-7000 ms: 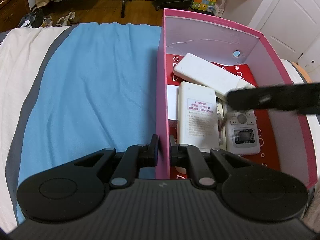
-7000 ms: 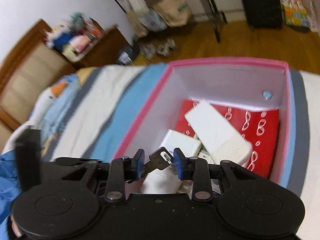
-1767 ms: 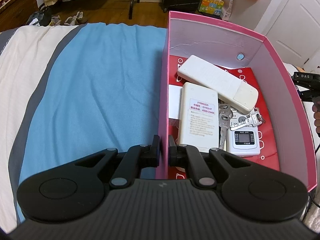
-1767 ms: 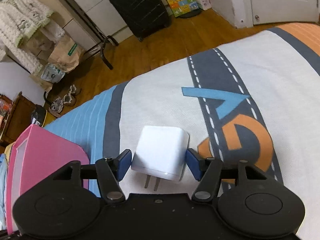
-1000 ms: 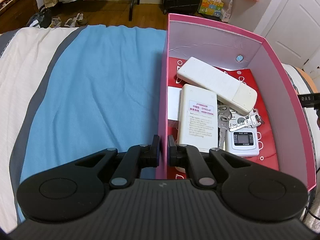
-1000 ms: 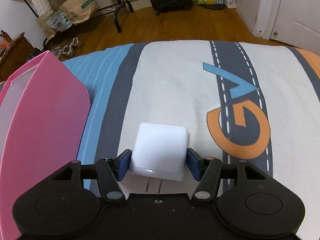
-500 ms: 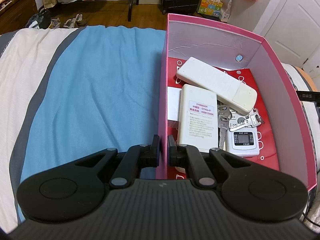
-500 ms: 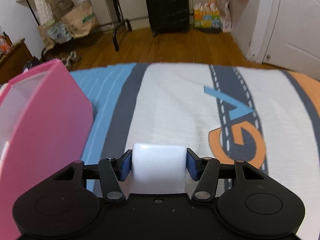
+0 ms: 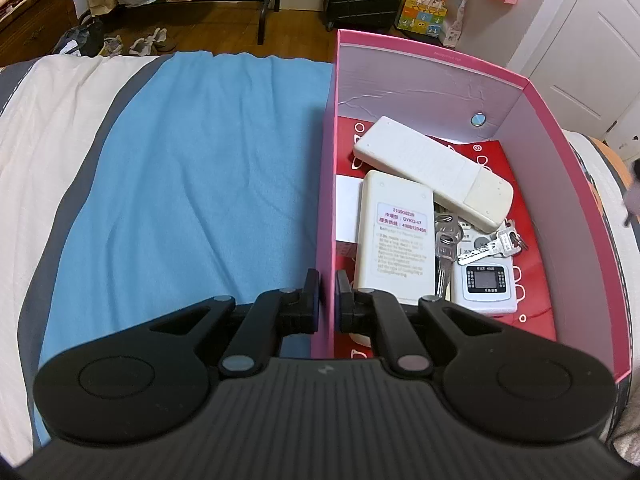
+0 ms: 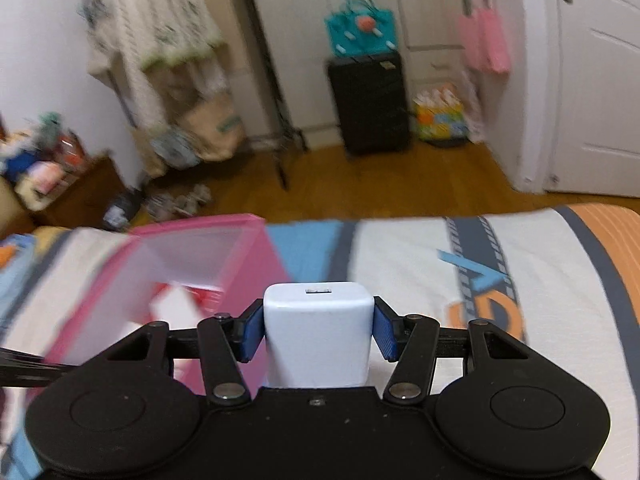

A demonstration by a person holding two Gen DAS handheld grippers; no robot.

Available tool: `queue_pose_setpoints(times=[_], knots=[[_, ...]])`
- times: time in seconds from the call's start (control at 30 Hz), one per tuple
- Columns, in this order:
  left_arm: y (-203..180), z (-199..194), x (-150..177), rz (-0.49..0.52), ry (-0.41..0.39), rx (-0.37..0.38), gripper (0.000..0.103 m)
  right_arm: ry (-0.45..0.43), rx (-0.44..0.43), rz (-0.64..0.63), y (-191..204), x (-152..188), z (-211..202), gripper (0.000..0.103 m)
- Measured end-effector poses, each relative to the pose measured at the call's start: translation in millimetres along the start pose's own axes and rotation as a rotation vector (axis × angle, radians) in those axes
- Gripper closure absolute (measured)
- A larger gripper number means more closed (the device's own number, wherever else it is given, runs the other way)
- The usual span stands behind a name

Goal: Organize rigid objects
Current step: 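Lower the white charger into the pink box and open the right tool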

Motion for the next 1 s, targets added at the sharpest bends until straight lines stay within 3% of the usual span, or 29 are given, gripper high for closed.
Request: queue_pose_setpoints(times=[0.17, 0.37, 0.6, 0.8, 0.9, 1.0], knots=[[1.9, -2.7, -0.5, -0.019, -0.003, 0.005, 0.097, -0.004, -0.146, -0.026, 53.8, -8.8, -17.2, 0.043], [4.1, -5.2, -1.4, -0.040, -0.011, 0.018, 0.097, 0.116, -0.298, -0.074, 109.2, 1.4, -8.5, 0.043], [4.4, -5.9, -0.7, -0.050, -0.012, 0.015, 0.097, 0.239, -0.203, -0.206, 140.6, 38.3, 31.7, 0.043], [4.7, -6.6, -0.3, -0.054, -0.007, 0.017, 0.097, 0.337, -0.114, -0.357, 149.0, 48.9, 71.6, 0.043], [5.0, -6.5, -0.4, -0.054, -0.007, 0.020, 0.097, 0.384, -0.073, -0.366, 147.8, 53.2, 88.0, 0.043], [5.7, -5.8, 0.1, -0.054, -0.009, 0.026, 0.096, 0.401, -0.052, -0.294, 142.7, 54.6, 102.8, 0.043]])
Point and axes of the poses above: each gripper's, at about its wrist camera, not at the fingertips, and z roughly the way its jaws point, y to its left, x to its underside, the point moved 8 cm from there along z, roughly the way its jaws point, and after that the axes turned 6 degrees about -x, right-handed, at the moved point
